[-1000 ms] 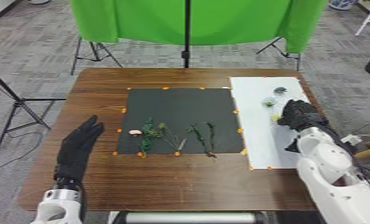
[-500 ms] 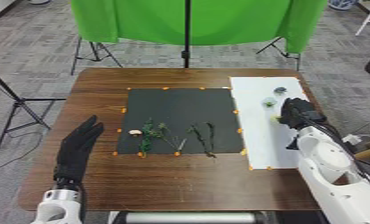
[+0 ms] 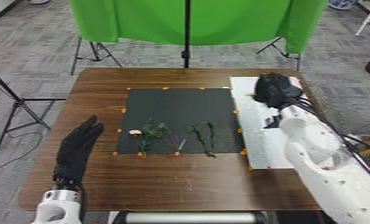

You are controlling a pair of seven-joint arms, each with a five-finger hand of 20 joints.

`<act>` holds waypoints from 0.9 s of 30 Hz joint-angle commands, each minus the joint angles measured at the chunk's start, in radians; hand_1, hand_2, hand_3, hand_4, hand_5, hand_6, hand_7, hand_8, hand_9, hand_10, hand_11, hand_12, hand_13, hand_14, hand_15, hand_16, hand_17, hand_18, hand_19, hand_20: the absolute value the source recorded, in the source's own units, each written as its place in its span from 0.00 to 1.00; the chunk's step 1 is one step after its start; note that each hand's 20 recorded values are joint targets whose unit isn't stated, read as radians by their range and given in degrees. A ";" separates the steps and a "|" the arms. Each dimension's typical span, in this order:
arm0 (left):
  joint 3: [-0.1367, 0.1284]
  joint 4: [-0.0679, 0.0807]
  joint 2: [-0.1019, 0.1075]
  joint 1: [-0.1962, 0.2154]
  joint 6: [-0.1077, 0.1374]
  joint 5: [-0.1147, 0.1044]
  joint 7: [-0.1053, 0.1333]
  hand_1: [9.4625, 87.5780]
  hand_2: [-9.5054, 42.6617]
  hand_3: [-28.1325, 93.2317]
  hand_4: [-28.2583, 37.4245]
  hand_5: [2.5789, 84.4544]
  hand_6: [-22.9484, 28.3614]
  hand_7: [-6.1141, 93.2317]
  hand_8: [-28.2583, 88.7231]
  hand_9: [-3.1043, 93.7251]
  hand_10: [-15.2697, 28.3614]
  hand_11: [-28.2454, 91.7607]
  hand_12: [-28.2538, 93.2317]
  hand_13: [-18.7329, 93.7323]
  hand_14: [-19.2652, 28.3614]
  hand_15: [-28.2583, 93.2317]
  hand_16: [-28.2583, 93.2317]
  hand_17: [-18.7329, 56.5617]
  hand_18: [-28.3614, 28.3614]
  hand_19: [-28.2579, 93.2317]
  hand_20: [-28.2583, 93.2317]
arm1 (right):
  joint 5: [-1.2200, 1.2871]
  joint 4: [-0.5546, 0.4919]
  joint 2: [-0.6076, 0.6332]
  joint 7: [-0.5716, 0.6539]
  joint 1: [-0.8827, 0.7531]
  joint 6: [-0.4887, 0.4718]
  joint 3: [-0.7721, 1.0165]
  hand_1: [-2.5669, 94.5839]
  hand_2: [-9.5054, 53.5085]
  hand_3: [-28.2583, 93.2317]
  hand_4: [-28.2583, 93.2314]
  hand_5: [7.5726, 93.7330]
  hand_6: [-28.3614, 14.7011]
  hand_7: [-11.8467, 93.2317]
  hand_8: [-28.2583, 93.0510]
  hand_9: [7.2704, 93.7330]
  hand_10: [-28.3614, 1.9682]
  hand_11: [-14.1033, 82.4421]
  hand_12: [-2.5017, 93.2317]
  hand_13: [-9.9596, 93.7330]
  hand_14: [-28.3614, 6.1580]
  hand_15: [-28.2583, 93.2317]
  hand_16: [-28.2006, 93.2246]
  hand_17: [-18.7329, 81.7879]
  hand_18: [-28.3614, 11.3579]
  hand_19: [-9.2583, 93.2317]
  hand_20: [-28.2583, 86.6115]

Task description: Arrange flowers

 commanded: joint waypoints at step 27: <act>0.048 0.005 0.015 -0.010 0.066 0.023 0.063 0.16 0.02 0.80 0.08 0.46 0.50 0.12 0.19 0.42 0.58 0.30 0.34 0.40 0.63 0.29 0.23 0.32 0.67 0.25 0.37 | -0.489 0.570 -0.688 -0.300 0.316 -0.150 -0.216 0.63 0.00 0.70 0.09 0.88 0.71 0.29 0.30 0.98 0.62 0.38 0.37 0.98 0.78 0.77 0.51 0.86 0.42 1.00 0.80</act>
